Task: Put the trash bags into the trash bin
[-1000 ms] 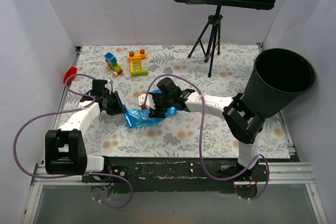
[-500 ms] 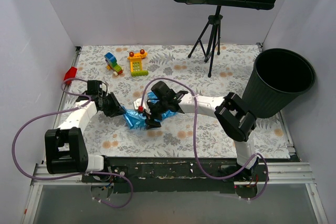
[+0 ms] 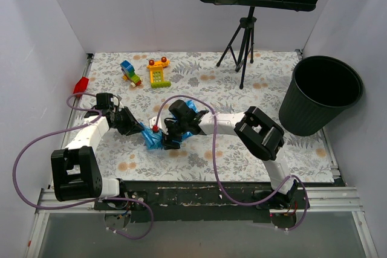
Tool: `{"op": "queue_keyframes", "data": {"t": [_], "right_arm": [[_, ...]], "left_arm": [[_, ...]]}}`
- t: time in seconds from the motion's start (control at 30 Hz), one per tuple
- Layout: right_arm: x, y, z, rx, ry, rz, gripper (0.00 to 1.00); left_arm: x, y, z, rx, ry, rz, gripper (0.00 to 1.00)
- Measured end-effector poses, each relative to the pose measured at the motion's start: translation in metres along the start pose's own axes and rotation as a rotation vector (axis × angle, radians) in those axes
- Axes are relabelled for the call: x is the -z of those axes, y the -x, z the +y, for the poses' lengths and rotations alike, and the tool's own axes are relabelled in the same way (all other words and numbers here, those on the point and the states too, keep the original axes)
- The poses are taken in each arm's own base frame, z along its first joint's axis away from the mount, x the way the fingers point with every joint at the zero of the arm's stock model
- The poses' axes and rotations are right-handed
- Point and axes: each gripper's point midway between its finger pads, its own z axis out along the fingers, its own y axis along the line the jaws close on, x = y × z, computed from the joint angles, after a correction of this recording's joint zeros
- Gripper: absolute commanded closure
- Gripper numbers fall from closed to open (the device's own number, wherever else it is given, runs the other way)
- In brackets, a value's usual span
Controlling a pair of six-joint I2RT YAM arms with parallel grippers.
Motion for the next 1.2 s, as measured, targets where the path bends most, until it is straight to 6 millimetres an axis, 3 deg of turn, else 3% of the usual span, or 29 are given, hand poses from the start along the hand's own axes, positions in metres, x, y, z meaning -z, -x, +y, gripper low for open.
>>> {"op": "queue_keyframes", "data": {"t": [0.13,0.27,0.33,0.6,0.77,0.83,0.97,1.1,1.13,1.2], "right_arm": [[-0.004,0.002,-0.010,-0.015,-0.055,-0.005,0.53],[-0.004,0.005,-0.015,-0.023,-0.082,-0.010,0.62],[-0.005,0.005,-0.014,-0.016,-0.079,-0.018,0.98],[-0.005,0.005,0.012,0.057,0.069,-0.043,0.99],[0.014,0.008,0.037,0.289,0.198,-0.054,0.99],[0.034,-0.004,0.065,0.353,0.291,-0.024,0.99],[0.063,-0.049,0.120,0.390,0.478,0.040,0.99],[0.073,-0.056,0.125,0.389,0.484,0.044,0.99],[0.073,-0.056,0.123,0.367,0.476,0.048,0.99],[0.071,-0.055,0.117,0.297,0.457,0.073,0.99]], "left_arm": [[0.000,-0.001,-0.001,0.002,-0.007,0.006,1.00],[0.001,-0.002,-0.002,0.007,-0.014,0.011,1.00],[0.001,-0.001,-0.001,0.012,-0.014,0.010,1.00],[0.002,-0.002,-0.005,0.018,-0.037,0.017,1.00],[0.001,-0.004,-0.005,-0.003,-0.038,0.024,1.00],[0.000,0.007,-0.001,-0.028,-0.011,-0.017,1.00],[-0.002,0.037,0.004,-0.068,0.026,-0.107,1.00],[-0.006,0.039,0.006,-0.118,0.025,-0.105,1.00],[-0.006,0.037,0.005,-0.128,0.016,-0.096,0.94],[-0.007,0.028,-0.002,-0.152,-0.032,-0.061,0.63]]}}
